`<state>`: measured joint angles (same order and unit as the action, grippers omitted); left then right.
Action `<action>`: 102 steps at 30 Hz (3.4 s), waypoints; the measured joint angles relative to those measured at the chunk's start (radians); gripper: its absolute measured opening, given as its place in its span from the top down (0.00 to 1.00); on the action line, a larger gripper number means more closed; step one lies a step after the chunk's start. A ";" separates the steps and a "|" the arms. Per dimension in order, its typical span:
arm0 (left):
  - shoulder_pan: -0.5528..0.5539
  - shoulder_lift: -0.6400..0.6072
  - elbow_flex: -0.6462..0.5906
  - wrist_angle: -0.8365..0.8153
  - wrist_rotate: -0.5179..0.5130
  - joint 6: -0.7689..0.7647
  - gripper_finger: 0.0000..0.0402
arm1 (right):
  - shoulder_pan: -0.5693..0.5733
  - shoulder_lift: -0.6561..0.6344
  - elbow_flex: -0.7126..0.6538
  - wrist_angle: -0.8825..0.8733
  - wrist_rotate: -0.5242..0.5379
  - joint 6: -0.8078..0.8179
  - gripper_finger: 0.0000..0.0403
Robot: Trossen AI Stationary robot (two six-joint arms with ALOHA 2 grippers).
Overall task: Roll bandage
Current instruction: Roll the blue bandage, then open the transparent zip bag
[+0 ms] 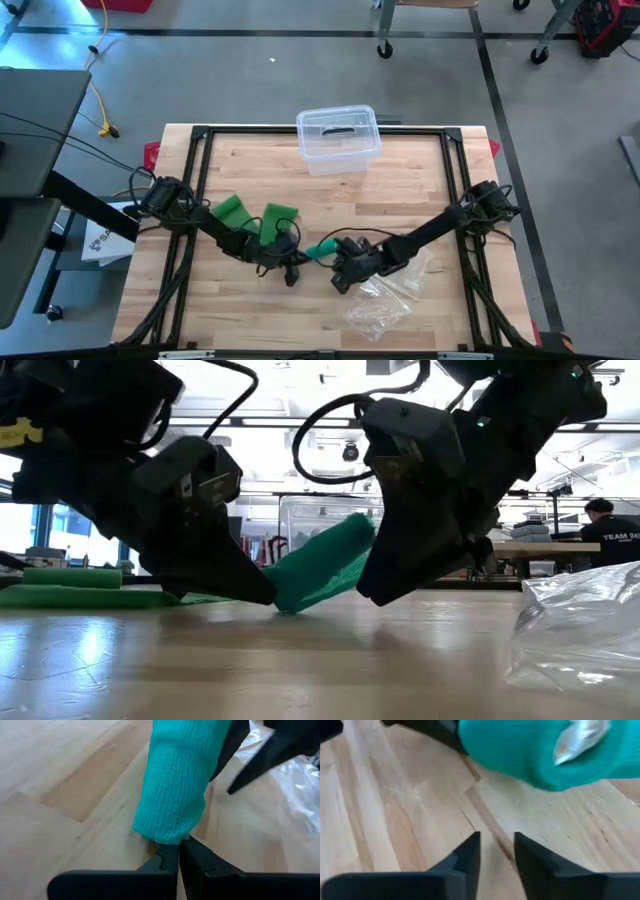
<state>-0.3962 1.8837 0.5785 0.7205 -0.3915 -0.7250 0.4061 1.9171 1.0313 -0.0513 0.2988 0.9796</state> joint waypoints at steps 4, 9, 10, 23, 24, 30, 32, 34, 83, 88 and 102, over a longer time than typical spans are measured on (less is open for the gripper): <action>0.019 -0.001 0.000 -0.015 0.017 0.023 1.00 | 0.000 -0.002 0.000 -0.009 -0.052 -0.036 0.60; 0.030 -0.003 0.001 -0.031 0.038 0.024 1.00 | 0.015 -0.048 0.007 -0.009 -0.085 -0.186 0.54; 0.032 -0.003 0.002 -0.037 0.039 0.024 1.00 | 0.020 -0.057 0.012 0.000 -0.075 -0.235 0.54; 0.041 -0.002 0.001 -0.037 0.058 0.019 1.00 | -0.026 -0.071 0.048 0.084 0.062 -0.832 0.70; 0.041 -0.002 0.001 -0.037 0.060 0.019 1.00 | -0.026 -0.071 0.048 0.075 0.092 -0.845 0.70; 0.041 -0.002 0.001 -0.040 0.068 0.017 1.00 | -0.077 -0.071 0.048 0.011 0.074 -0.868 0.61; 0.041 -0.002 0.001 -0.041 0.069 0.015 1.00 | -0.095 -0.071 0.048 -0.002 0.050 -0.885 0.55; 0.041 -0.001 0.001 -0.041 0.078 0.015 1.00 | -0.111 -0.067 0.048 -0.017 0.036 -0.895 0.50; 0.055 -0.118 0.000 -0.065 0.135 0.257 0.77 | -0.174 -0.063 -0.204 0.243 -0.271 -0.550 0.93; 0.053 -0.118 0.000 -0.063 0.135 0.265 0.77 | -0.165 -0.064 -0.193 0.232 -0.235 -0.586 0.78; 0.024 -0.119 0.000 -0.063 0.134 0.285 0.77 | -0.052 -0.065 0.109 -0.444 -0.101 -0.484 0.63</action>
<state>-0.3719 1.7649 0.5789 0.6572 -0.2573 -0.4404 0.3541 1.8524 1.1408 -0.4952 0.1982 0.4953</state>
